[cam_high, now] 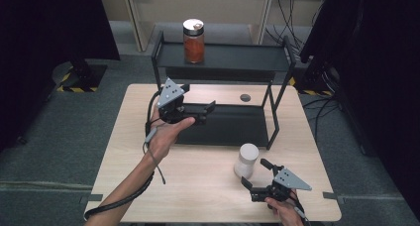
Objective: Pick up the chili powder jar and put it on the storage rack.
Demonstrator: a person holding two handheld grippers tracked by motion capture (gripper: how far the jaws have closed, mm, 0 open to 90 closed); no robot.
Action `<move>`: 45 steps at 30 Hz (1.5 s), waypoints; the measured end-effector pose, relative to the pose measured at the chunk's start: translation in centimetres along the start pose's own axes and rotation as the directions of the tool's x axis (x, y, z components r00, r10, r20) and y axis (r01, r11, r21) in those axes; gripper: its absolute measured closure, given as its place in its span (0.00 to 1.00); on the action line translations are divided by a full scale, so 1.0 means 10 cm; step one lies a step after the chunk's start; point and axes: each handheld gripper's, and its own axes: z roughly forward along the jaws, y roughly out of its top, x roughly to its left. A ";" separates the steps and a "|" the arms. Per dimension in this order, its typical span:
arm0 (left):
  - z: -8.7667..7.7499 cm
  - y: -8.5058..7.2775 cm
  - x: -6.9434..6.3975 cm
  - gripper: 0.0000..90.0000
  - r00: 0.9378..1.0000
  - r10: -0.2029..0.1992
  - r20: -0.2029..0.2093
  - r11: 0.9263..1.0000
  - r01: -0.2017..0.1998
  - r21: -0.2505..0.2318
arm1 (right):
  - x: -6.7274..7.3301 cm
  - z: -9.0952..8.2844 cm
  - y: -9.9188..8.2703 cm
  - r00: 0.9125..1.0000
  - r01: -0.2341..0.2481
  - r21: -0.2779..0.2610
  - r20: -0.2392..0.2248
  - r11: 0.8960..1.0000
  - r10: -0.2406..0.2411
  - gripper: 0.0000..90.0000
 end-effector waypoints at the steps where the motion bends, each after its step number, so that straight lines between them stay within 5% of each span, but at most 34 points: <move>1: -0.02 -0.05 -0.01 0.00 1.000 -0.001 0.009 1.000 0.001 0.001 | 0.00 0.00 0.00 1.000 0.000 0.000 0.001 1.000 0.000 0.00; 16: -0.18 -0.45 -0.10 0.00 0.998 -0.015 0.065 1.000 0.015 -0.002 | 0.00 0.00 0.00 1.000 -0.001 -0.001 0.001 1.000 0.001 0.00; 36: -0.38 -0.87 -0.25 0.00 0.995 0.006 0.104 1.000 -0.006 -0.004 | 0.01 0.00 0.00 1.000 0.003 -0.005 0.001 1.000 -0.003 0.00; 45: -0.46 -1.09 -0.29 0.01 0.994 -0.015 0.111 1.000 0.014 0.009 | 0.01 0.00 0.00 1.000 0.005 -0.008 0.003 1.000 -0.005 0.00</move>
